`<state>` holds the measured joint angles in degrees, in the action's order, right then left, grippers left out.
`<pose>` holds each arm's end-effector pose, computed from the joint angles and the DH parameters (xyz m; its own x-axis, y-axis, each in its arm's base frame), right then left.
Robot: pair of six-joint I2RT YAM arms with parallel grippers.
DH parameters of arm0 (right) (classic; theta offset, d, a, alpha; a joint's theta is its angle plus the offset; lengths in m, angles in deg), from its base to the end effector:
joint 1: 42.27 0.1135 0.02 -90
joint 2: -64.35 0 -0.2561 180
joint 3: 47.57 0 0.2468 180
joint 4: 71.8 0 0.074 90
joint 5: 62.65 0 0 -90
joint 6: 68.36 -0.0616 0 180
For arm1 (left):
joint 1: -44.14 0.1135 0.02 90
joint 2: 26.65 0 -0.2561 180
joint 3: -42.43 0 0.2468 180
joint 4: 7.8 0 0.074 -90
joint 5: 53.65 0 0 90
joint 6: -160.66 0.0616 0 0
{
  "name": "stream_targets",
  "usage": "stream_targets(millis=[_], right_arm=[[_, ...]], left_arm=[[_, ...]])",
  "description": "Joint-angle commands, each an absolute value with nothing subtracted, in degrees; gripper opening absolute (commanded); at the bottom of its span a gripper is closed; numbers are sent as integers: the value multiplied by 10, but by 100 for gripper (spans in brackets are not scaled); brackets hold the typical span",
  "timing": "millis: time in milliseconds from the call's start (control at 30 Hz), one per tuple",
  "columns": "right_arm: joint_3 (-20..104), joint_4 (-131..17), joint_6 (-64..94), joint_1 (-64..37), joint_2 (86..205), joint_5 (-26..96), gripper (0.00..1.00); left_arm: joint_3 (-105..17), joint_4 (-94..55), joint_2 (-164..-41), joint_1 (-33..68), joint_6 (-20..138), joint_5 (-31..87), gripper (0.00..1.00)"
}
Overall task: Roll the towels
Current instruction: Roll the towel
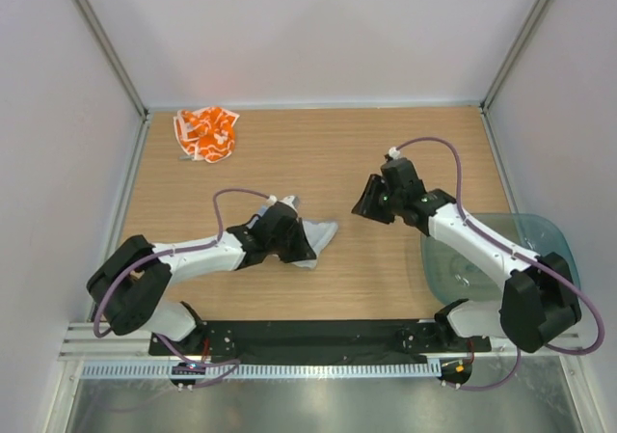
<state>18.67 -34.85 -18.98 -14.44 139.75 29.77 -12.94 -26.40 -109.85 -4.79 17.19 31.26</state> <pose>0.2580 0.1391 0.2244 -0.8043 0.3110 -0.5064 0.0412 0.8793 0.4744 0.1938 -0.2307 0.1545 -0.9190 -0.1636 -0.3586 0.0884 0.8010 -0.5921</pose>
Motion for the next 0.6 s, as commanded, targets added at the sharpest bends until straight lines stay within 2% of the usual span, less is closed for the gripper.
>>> stream_targets(millis=[0, 233, 567], right_arm=[[144, -397, -194, -136, 1366, 369, 42], [110, -516, -214, -92, 1375, 426, 42], [118, -636, -237, -30, 1458, 452, 37]], left_arm=[[-72, -178, -1082, -8, 112, 258, 0], [-5, -109, -1085, 53, 69, 216, 0], [-13, -120, -1115, 69, 76, 207, 0]])
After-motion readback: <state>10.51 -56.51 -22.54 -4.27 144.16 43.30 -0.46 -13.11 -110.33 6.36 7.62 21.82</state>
